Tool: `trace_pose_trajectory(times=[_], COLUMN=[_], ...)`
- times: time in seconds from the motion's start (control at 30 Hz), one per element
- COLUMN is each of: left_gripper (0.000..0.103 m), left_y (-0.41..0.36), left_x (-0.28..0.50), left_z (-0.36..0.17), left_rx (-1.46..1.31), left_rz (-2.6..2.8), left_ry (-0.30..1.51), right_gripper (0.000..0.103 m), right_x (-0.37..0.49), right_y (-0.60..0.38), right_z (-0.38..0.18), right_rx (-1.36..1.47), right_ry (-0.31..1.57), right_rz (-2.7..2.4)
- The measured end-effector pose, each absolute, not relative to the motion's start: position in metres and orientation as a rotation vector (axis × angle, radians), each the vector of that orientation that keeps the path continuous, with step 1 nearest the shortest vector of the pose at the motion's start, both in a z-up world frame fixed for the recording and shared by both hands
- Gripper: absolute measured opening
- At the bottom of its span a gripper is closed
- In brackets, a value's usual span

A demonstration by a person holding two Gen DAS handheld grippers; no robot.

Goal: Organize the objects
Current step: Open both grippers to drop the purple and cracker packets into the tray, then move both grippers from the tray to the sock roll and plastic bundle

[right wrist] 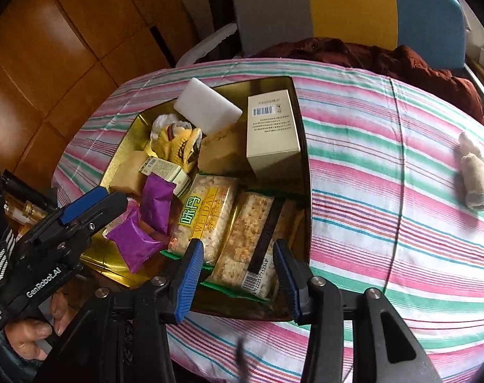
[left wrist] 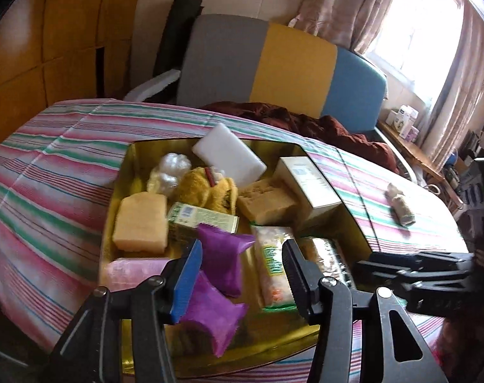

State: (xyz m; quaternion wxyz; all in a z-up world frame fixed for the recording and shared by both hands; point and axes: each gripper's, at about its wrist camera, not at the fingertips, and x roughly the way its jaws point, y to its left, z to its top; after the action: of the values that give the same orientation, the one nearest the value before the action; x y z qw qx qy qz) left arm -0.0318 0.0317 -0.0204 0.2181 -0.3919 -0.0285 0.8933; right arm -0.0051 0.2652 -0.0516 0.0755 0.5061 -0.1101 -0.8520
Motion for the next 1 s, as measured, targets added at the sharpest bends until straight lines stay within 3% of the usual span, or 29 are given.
trace_pose_trajectory(times=[0.13, 0.37, 0.93, 1.0], left_gripper=[0.054, 0.065, 0.072, 0.077], left_y=[0.03, 0.044, 0.089, 0.095], left_x=[-0.029, -0.016, 0.006, 0.008], left_z=[-0.019, -0.003, 0.014, 0.014], left_rx=[-1.09, -1.001, -0.898, -0.896], left_rz=[2.499, 2.512, 2.442, 2.431], left_ry=[-0.057, 0.016, 0.198, 0.212], right_gripper=[0.046, 0.047, 0.047, 0.047], right_x=[-0.002, 0.005, 0.017, 0.018], right_y=[0.264, 0.269, 0.34, 0.351], right_z=[-0.046, -0.043, -0.037, -0.035], right_rx=[1.503, 1.48, 1.503, 1.506], right_ry=[-0.295, -0.233, -0.328, -0.338], right_rz=[-2.584, -2.643, -2.759, -2.78])
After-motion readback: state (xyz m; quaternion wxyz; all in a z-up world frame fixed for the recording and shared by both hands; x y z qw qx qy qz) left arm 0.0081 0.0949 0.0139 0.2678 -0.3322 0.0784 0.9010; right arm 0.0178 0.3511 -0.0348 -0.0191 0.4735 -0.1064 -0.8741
